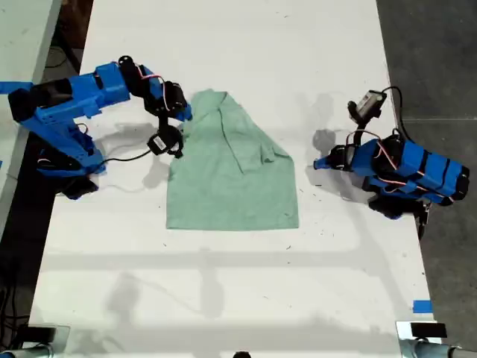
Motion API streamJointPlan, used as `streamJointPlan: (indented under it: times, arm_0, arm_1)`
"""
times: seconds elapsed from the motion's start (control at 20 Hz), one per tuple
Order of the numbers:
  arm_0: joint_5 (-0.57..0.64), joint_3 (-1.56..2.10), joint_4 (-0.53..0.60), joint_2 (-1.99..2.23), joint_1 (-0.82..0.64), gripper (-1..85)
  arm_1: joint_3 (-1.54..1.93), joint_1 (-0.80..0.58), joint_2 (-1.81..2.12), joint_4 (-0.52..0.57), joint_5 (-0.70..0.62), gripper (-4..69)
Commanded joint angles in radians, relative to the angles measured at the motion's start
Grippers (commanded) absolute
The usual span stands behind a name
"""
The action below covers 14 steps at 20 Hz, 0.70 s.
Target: Fold t shirt
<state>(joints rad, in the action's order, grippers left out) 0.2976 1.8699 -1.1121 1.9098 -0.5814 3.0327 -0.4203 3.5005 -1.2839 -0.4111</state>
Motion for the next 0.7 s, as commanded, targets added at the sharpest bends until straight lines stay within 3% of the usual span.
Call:
streamJointPlan:
  times: [0.0,0.15,0.25,0.3,0.35,0.4,0.5,0.65]
  arm_0:
    - [-0.075,-0.238,0.011,-0.172,0.167,-0.1]
    - [-0.098,-0.502,-0.029,-0.414,0.253,1.5]
    - [-0.104,-0.675,-0.170,-0.522,0.236,14.6]
    - [-0.064,-0.716,-0.221,-0.529,0.212,10.3]
    - [-0.071,-0.701,-0.272,-0.482,0.189,0.0]
    - [-0.066,-0.652,-0.284,-0.393,0.173,0.0]
    - [-0.071,-0.492,-0.273,-0.144,0.132,-0.1]
    - [-0.064,-0.009,-0.097,0.368,0.115,-0.1]
  arm_1:
    - [0.025,-0.005,0.014,-0.005,-0.005,1.4]
    - [0.025,-0.003,0.014,-0.005,-0.005,1.4]
    - [0.025,-0.003,0.014,-0.005,-0.005,1.4]
    - [0.025,-0.002,0.014,-0.005,-0.005,1.4]
    - [0.025,-0.002,0.014,-0.005,-0.005,1.4]
    - [0.025,-0.002,0.014,-0.005,-0.006,1.4]
    - [0.025,-0.002,0.014,-0.005,-0.006,1.4]
    - [0.025,0.000,0.014,-0.005,-0.006,1.4]
